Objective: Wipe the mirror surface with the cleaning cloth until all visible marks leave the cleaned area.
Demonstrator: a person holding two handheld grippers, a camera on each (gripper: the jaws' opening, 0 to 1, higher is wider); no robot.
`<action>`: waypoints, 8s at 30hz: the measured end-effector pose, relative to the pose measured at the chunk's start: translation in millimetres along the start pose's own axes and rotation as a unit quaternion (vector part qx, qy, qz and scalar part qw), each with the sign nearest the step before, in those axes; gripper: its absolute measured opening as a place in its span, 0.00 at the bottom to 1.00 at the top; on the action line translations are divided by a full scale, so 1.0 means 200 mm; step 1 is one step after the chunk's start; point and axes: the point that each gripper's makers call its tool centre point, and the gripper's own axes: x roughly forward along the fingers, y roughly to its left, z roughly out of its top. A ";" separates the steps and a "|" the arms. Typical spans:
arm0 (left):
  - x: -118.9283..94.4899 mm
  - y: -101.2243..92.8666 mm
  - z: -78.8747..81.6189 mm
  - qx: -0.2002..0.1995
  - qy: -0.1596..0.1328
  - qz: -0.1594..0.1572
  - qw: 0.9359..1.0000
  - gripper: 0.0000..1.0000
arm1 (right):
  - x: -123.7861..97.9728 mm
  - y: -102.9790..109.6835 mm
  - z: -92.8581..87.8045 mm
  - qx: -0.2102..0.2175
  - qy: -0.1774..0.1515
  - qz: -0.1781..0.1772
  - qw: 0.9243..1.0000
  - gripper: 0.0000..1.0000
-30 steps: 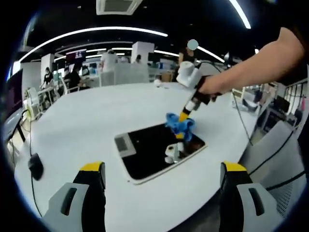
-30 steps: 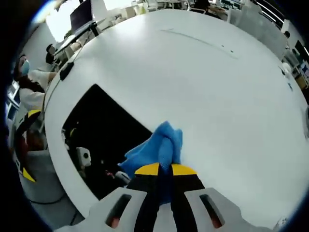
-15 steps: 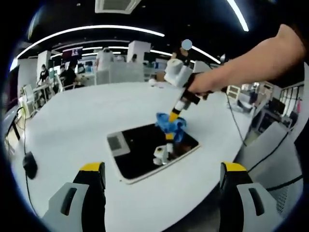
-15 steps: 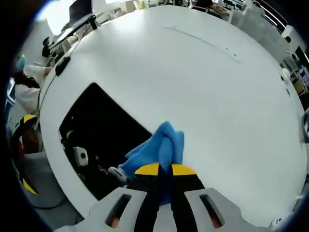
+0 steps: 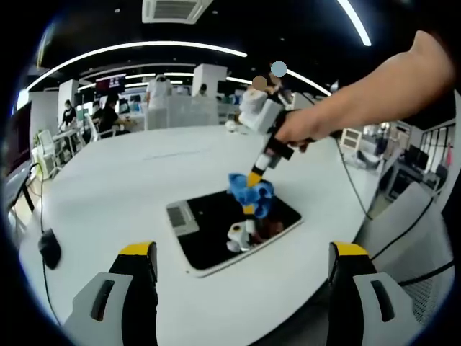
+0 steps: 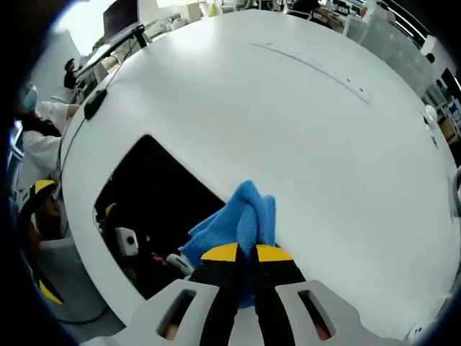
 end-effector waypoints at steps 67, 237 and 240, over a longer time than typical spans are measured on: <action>-0.35 0.57 0.09 -0.008 -0.010 0.035 0.999 0.99 | 0.16 0.56 0.49 -0.078 -0.023 0.042 0.996 0.03; -0.27 0.59 0.11 -0.025 0.003 0.042 0.999 0.99 | -0.02 0.22 -0.10 -0.086 -0.031 0.048 0.995 0.02; -0.27 0.58 0.11 -0.024 0.002 0.042 0.999 0.99 | -0.03 0.20 -0.13 -0.083 -0.028 0.049 0.995 0.02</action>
